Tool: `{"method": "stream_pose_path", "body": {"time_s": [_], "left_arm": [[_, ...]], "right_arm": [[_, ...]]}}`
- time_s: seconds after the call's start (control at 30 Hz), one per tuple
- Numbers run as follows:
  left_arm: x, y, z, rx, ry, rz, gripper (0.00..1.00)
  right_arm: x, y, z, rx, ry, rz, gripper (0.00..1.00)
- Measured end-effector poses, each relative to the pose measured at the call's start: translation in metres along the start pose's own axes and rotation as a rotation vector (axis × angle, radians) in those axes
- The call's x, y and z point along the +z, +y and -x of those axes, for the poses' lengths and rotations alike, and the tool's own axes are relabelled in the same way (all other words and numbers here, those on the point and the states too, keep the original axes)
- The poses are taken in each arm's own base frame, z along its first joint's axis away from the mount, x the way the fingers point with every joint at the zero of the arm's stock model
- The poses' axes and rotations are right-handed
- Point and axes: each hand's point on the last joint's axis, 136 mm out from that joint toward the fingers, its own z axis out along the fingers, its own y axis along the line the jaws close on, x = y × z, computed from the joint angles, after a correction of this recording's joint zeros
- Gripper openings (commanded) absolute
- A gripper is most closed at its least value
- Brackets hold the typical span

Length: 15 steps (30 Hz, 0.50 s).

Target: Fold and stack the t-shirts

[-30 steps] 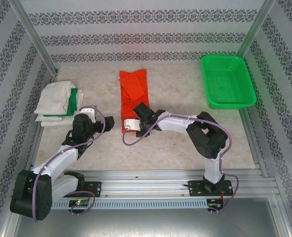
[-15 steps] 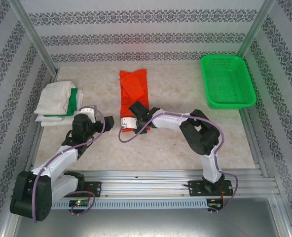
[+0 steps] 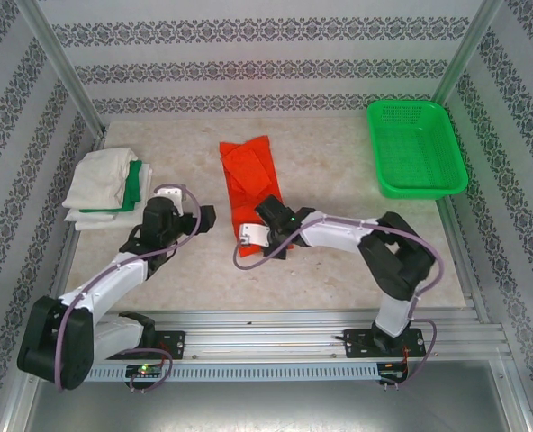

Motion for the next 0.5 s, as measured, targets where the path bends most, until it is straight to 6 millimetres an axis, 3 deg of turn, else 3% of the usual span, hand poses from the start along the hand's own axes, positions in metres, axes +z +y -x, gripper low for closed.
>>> {"method": "stream_pose_path", "body": {"time_s": [0.2, 0.33, 0.5], "left_arm": [[0.04, -0.009, -0.014, -0.126, 0.141, 0.03, 1.0], [0.072, -0.023, -0.025, -0.198, 0.232, 0.02, 0.98], [0.11, -0.036, -0.039, -0.304, 0.329, -0.003, 0.74]], "right_arm": [[-0.03, 0.022, -0.021, 0.065, -0.001, 0.0, 0.0], [-0.045, 0.034, -0.02, 0.078, -0.01, 0.002, 0.0], [-0.059, 0.045, -0.015, 0.071, -0.013, 0.004, 0.0]]}}
